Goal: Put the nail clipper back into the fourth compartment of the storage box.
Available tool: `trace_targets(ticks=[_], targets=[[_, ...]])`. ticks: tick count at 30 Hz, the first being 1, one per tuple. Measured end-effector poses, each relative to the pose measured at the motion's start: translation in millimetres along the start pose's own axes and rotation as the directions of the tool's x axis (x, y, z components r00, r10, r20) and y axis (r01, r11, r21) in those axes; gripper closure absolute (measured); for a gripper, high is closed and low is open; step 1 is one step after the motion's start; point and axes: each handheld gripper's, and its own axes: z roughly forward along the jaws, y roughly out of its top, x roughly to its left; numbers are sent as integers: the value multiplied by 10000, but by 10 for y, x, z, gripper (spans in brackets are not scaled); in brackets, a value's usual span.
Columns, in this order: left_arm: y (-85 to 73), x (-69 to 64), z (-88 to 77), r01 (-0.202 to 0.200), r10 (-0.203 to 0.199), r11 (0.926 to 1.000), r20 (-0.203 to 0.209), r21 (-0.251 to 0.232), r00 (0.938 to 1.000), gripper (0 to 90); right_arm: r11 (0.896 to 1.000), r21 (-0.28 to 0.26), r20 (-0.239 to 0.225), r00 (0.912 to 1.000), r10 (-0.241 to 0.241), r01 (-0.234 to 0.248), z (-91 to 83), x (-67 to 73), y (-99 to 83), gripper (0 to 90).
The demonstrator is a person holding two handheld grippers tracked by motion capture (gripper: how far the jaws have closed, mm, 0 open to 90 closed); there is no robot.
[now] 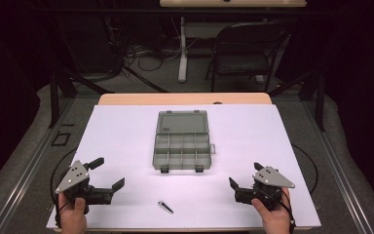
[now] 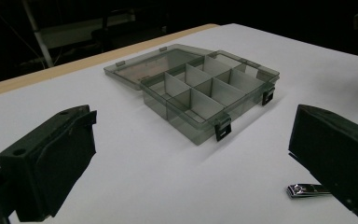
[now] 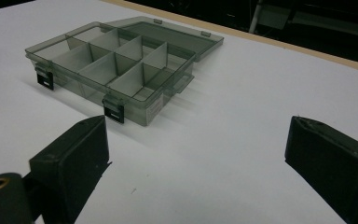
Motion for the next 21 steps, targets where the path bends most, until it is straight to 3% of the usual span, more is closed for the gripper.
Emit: trace_targets(ticks=[5, 12, 15, 16, 21], targets=[[-6, -7, -2, 17, -17, 10000, 16, -11, 10000, 3, 9999, 116, 54, 10000, 40, -40, 4, -27, -33, 120], [-4, 1, 2, -40, 40, 10000, 65, -10, 10000, 3, 9995, 298, -49, 10000, 59, -57, 1, -26, -47, 120], [-32, -12, -1, 37, -36, 10000, 104, -48, 9999, 3, 9983, 487, -384, 9987, 338, -319, 9, -12, -16, 120], [-35, -18, 1, 62, -62, 10000, 128, -25, 9999, 4, 9967, 690, -710, 9963, 476, -427, 17, 9, 18, 120], [-52, -31, 3, -99, 96, 9998, 205, 174, 9997, 3, 9951, 975, -686, 9974, 218, -150, 16, 62, 86, 109]])
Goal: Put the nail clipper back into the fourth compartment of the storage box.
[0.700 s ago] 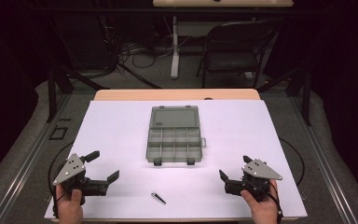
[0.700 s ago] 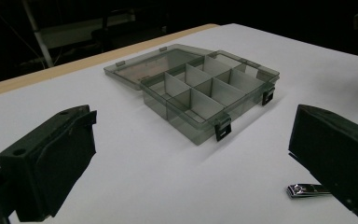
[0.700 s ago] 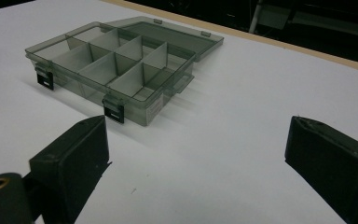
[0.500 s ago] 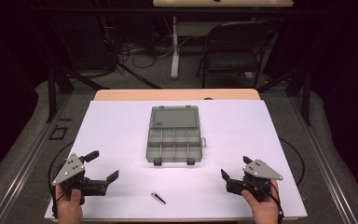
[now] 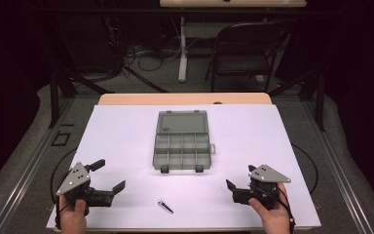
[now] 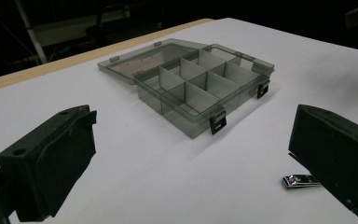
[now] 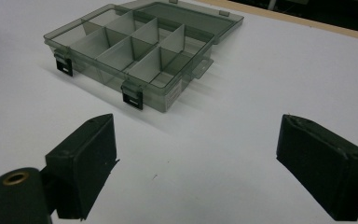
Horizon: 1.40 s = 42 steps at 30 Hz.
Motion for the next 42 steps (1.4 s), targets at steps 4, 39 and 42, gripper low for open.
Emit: trace_targets(ticks=[4, 39, 42], targets=[[-10, 5, -25, 113, -113, 9999, 14, -24, 9999, 3, 9997, 184, -41, 9999, -163, 164, -10, 47, 63, 98], [-34, 42, -64, 234, -235, 9997, 202, 81, 9995, 4, 9820, 989, -1071, 9828, -1504, 1611, 270, 475, 564, 177], [-35, 43, -64, 259, -260, 9996, 213, 87, 9994, 4, 9774, 1133, -1186, 9791, -1652, 1787, 314, 526, 589, 201]])
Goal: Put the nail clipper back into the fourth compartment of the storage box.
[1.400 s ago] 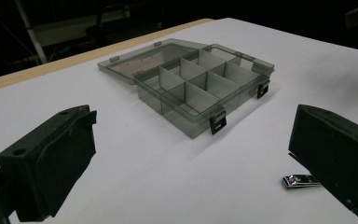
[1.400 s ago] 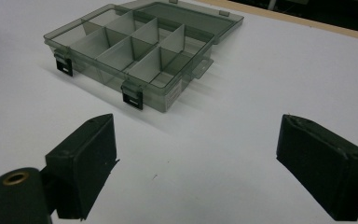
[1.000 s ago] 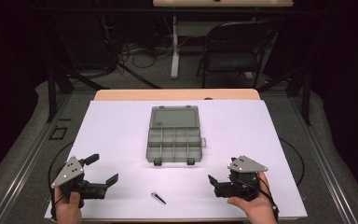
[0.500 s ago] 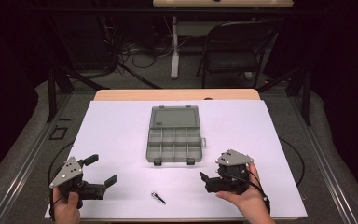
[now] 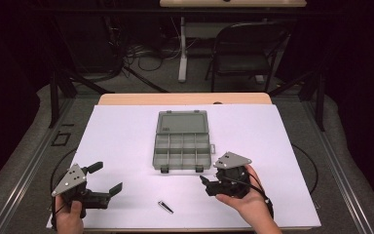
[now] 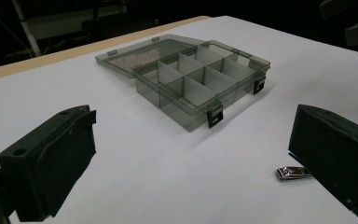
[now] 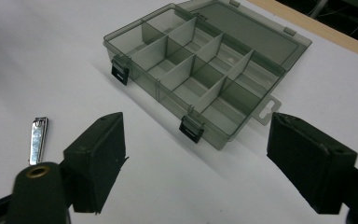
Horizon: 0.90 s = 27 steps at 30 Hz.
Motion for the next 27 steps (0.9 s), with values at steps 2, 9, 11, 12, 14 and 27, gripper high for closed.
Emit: trace_targets(ticks=[2, 9, 11, 12, 14, 27], targets=[[-1, 1, -2, 8, -8, 10000, -19, 2, 10000, 4, 10000, 17, -11, 10000, -37, 37, 11, 12, 9, 206], [-1, 10, -15, -8, 8, 10000, -32, 26, 10000, 4, 9995, 157, -219, 9993, -288, 291, 104, 113, 79, 269], [-2, 12, -16, -5, 5, 10000, 8, 16, 10000, 4, 9993, 163, -358, 9988, -338, 344, 162, 155, 100, 284], [-2, 11, -16, -4, 4, 10000, -24, 42, 10000, 4, 9993, 163, -358, 9988, -338, 344, 162, 155, 100, 284], [-3, 12, -14, 1, -1, 10000, -8, 62, 10000, 4, 9988, 228, -422, 9982, -416, 426, 202, 183, 122, 286], [-8, 15, -8, -33, 33, 9999, 13, 132, 10000, 4, 9950, 401, -824, 9928, -874, 909, 366, 349, 242, 316]])
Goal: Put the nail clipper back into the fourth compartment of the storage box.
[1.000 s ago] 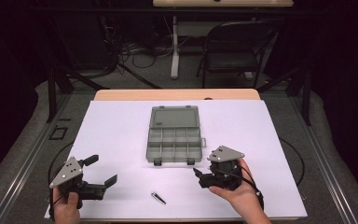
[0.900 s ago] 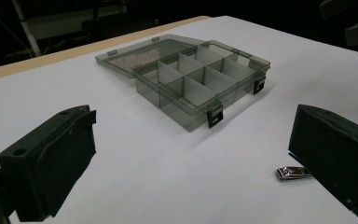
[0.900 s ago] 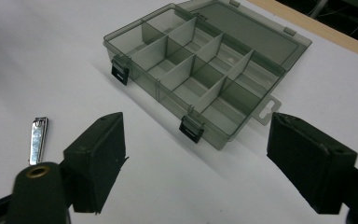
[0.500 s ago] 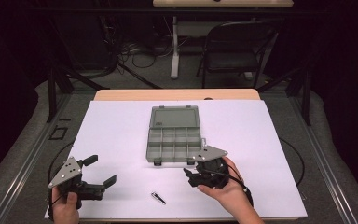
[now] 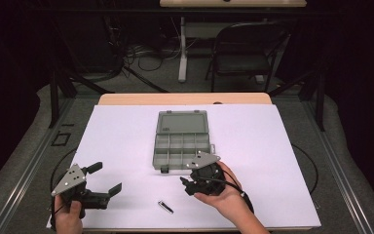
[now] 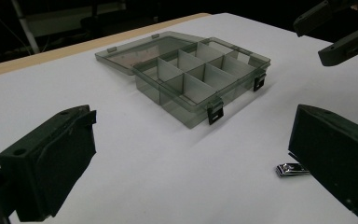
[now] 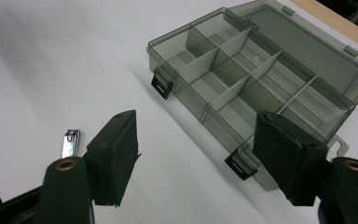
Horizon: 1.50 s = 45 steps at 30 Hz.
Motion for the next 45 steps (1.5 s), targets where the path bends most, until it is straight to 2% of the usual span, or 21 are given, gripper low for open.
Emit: trace_targets(ticks=[5, 8, 11, 18, 22, 45], targets=[[0, -4, 4, -24, 24, 10000, -12, 41, 10000, 4, 10000, 82, -121, 9999, -19, 20, 41, 27, 27, 337], [-2, -3, 5, -36, 36, 10000, 0, 41, 10000, 4, 9996, 230, -400, 9991, -137, 146, 91, 68, 65, 350], [-4, -1, 7, -17, 17, 10000, 11, 51, 10000, 4, 9995, 231, -418, 9989, -211, 220, 110, 87, 82, 351], [-5, 1, 7, -21, 20, 10000, 39, 65, 10000, 4, 9981, 586, -655, 9978, -135, 173, 202, 154, 137, 353], [-8, 3, 11, -1, 1, 10000, 46, 77, 10000, 4, 9964, 826, -962, 9953, -99, 179, 268, 197, 165, 370], [-14, 15, 13, -1, 0, 9999, 64, 128, 10000, 4, 9882, 1463, -1617, 9866, -204, 444, 570, 406, 190, 415]])
